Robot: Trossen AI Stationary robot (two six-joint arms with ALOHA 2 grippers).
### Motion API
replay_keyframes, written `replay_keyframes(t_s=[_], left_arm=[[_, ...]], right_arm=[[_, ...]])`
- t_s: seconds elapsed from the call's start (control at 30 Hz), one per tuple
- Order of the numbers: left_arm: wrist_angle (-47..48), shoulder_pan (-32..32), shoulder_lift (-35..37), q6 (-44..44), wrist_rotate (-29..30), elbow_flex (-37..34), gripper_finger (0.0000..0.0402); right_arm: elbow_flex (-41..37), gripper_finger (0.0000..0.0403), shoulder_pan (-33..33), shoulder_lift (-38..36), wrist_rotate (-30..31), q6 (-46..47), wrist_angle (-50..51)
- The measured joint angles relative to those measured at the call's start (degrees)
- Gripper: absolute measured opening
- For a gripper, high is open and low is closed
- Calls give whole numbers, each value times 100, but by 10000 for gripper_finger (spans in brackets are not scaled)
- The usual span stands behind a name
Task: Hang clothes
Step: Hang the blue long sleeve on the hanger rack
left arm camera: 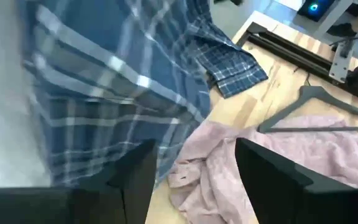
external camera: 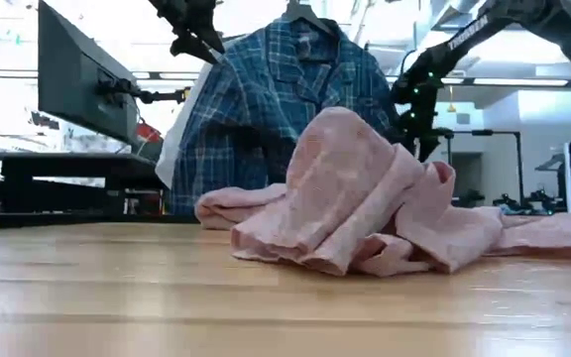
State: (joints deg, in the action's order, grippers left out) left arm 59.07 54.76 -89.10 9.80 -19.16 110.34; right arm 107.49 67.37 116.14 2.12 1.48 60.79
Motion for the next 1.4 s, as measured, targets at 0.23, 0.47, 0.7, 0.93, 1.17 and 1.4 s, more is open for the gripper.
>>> replay_keyframes(t_s=[0.23, 0.47, 0.7, 0.93, 1.17, 1.4], left_arm=[[-28, -84, 0, -38, 11, 0, 201], [-58, -189, -1, -112, 11, 0, 201], [-72, -291, -2, -236, 8, 0, 201], [-70, -382, -2, -256, 3, 0, 201], [-66, -387, -2, -474, 0, 0, 201], [-63, -387, -2, -514, 2, 0, 201]], right_arm=[[-1670, 159, -135, 42, -93, 544, -1179], [-2551, 159, -118, 48, -89, 1099, -2629], [-2488, 159, 148, 46, -71, 1075, -4228], [-2256, 159, 466, 44, -405, 1072, -6275], [-1599, 159, 497, 30, -840, 897, -7258], [-919, 159, 648, 46, -845, -379, -6714]])
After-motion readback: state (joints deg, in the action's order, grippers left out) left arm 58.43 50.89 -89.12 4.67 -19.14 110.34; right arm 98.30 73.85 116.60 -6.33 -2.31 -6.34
